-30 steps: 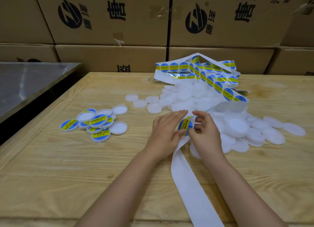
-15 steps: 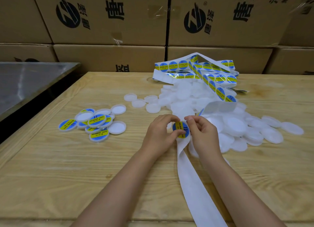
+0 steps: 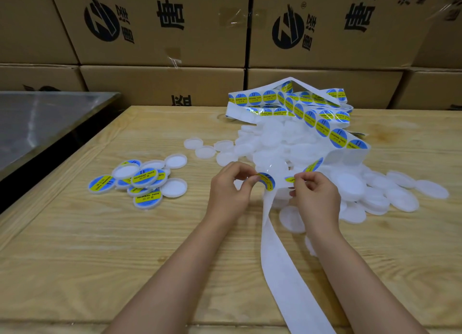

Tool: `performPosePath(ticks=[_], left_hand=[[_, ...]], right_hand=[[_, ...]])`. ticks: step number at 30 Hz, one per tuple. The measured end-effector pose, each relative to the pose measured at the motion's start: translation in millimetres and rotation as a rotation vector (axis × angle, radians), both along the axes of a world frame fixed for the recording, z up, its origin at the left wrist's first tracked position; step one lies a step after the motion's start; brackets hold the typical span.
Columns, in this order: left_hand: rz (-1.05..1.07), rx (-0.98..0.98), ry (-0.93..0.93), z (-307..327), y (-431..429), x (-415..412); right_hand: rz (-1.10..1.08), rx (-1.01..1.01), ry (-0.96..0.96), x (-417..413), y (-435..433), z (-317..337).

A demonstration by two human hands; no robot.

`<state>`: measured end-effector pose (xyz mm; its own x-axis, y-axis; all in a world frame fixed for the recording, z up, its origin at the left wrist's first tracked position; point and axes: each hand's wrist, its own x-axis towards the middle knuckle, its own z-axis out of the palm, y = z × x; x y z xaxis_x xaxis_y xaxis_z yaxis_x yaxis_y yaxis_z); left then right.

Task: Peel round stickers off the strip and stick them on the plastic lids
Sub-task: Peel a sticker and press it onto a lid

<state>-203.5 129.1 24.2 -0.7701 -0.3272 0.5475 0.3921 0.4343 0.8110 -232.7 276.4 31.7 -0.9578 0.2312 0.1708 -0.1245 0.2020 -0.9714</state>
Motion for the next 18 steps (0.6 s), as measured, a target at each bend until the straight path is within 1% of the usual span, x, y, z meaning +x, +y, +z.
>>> performPosePath(ticks=[4,6,8,9,11,12,13,15,18], left_hand=[[-0.009,0.214,-0.079,4,-2,-1],[-0.033,0.33,-0.111,5,-3,-2],[-0.068,0.408,-0.12,6,-3,-2],[-0.083,0.428,-0.124,7,-4,-2],[-0.107,0.449,-0.132,7,-4,-3],[-0.116,0.452,-0.134,6,-4,-3],[-0.128,0.452,-0.135,5,-4,-3],[-0.148,0.436,-0.137,5,-4,-4],[-0.165,0.408,-0.139,3,-4,-4]], right_hand=[[-0.068,0.152,0.029,-2,5,1],[-0.096,0.293,0.067,-1,6,1],[-0.147,0.482,0.171,1,5,0],[-0.165,0.523,0.252,2,4,1],[-0.125,0.493,0.425,6,0,4],[-0.069,0.453,0.473,8,-3,4],[0.001,0.409,0.478,10,-7,4],[0.117,0.348,0.409,11,-11,2],[0.176,0.237,0.315,10,-11,2]])
